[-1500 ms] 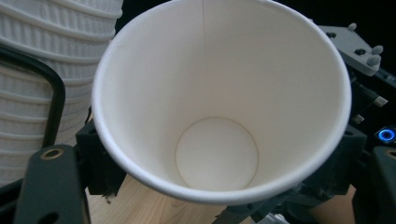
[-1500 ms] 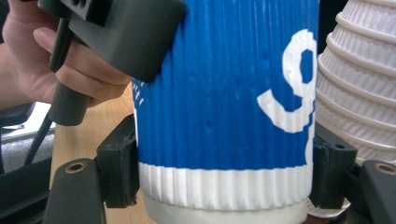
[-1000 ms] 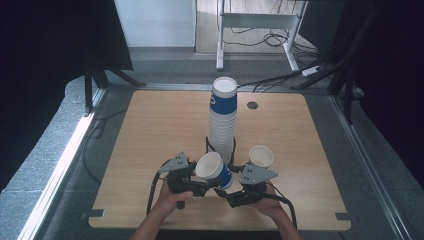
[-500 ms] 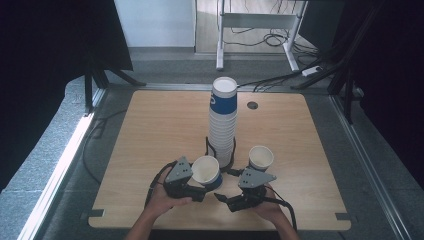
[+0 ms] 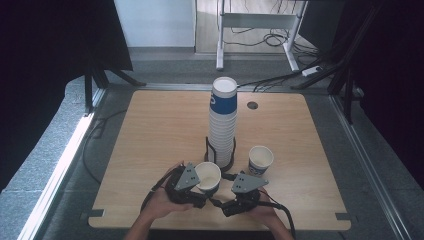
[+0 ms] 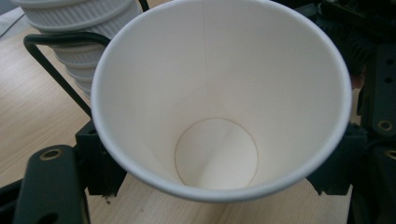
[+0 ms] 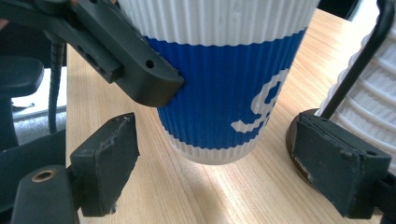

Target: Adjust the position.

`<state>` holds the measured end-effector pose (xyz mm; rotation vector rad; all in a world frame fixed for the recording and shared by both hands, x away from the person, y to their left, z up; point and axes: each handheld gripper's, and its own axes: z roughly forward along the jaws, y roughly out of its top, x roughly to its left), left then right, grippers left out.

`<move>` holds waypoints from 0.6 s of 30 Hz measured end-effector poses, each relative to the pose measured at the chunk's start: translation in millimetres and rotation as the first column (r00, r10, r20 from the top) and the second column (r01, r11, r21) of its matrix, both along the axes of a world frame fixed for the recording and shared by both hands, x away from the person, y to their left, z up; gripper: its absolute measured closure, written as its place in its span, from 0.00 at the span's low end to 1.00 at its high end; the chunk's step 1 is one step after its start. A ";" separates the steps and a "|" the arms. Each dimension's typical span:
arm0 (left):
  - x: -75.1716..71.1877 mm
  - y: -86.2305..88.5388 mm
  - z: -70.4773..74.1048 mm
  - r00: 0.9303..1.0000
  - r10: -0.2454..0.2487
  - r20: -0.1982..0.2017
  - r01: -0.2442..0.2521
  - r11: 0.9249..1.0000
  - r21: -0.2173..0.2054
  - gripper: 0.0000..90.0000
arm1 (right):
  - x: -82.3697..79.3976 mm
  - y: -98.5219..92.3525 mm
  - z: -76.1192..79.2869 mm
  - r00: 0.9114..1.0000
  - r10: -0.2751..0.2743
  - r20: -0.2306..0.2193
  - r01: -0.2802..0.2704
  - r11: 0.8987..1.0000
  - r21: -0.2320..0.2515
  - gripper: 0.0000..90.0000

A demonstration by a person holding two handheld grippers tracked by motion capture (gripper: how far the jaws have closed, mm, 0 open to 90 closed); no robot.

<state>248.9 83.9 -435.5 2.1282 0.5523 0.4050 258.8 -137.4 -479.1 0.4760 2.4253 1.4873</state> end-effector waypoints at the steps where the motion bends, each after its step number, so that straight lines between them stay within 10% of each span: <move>1: -0.5 -0.5 0.2 1.000 -0.004 0.001 0.004 1.000 0.007 0.23 | -0.1 1.0 -0.7 1.000 -0.001 0.000 0.001 1.000 -0.001 0.16; 18: -4.9 -10.1 -3.4 0.997 -0.080 0.009 0.079 0.994 0.078 0.23 | -3.7 13.7 -10.1 0.998 0.011 0.054 -0.008 0.998 -0.055 0.22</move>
